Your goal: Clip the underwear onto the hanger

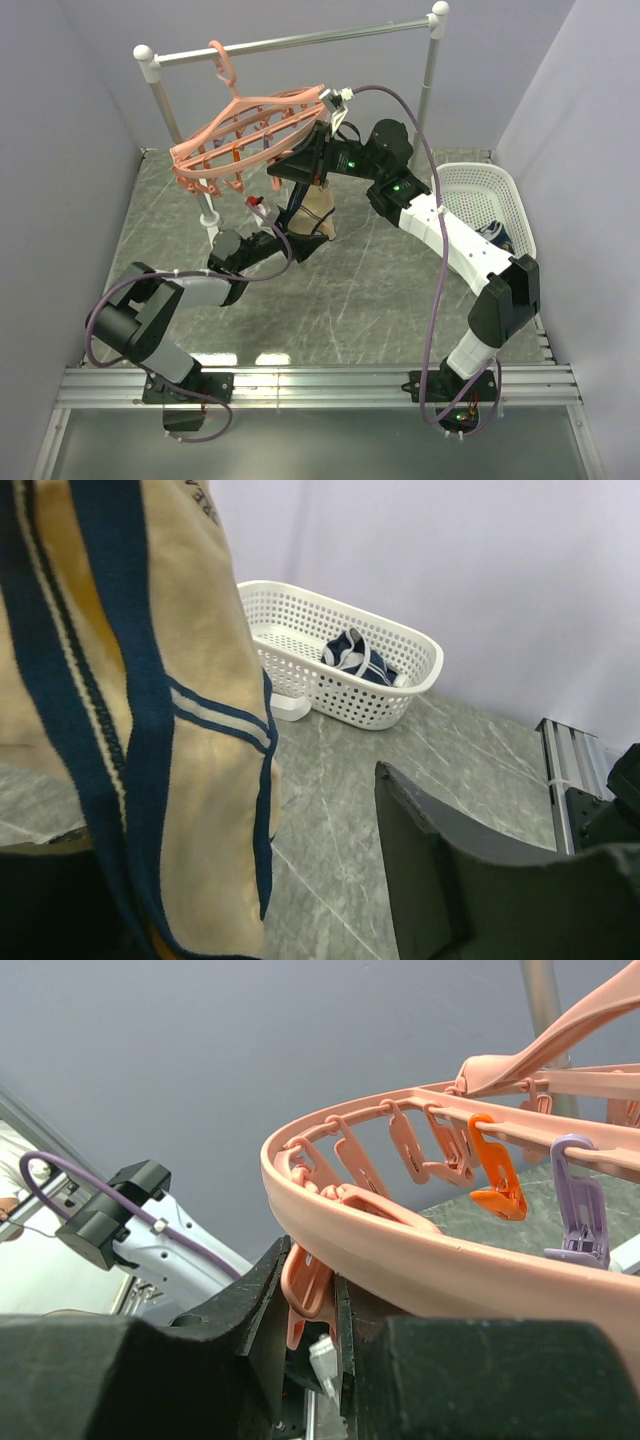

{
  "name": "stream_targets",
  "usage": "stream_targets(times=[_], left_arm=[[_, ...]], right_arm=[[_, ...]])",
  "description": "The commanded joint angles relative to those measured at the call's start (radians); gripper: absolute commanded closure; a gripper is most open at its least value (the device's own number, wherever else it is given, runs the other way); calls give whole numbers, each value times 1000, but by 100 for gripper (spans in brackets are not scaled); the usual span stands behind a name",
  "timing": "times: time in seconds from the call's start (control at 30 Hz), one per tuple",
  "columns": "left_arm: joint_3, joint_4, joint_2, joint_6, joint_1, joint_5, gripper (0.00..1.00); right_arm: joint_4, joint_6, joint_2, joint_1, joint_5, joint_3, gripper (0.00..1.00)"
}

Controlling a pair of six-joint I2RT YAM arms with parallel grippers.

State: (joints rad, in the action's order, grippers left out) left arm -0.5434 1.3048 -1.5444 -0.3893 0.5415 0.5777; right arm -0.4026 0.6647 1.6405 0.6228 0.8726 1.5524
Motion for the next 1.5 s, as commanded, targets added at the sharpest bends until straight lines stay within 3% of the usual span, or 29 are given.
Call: stream_targets(times=[0.0, 0.43, 0.63, 0.87, 1.47], left_arm=[[29, 268, 55, -14, -12, -6, 37], [109, 177, 178, -5, -44, -13, 49], [108, 148, 194, -6, -64, -13, 60], [111, 114, 208, -13, -98, -7, 60], [122, 39, 234, 9, -141, 5, 44]], right_arm=[[-41, 4, -19, 0, 2, 51, 100], [-56, 7, -28, -1, 2, 37, 100], [-53, 7, -30, 0, 6, 40, 100], [-53, 9, -28, 0, 9, 44, 100], [-64, 10, -24, 0, 14, 46, 100]])
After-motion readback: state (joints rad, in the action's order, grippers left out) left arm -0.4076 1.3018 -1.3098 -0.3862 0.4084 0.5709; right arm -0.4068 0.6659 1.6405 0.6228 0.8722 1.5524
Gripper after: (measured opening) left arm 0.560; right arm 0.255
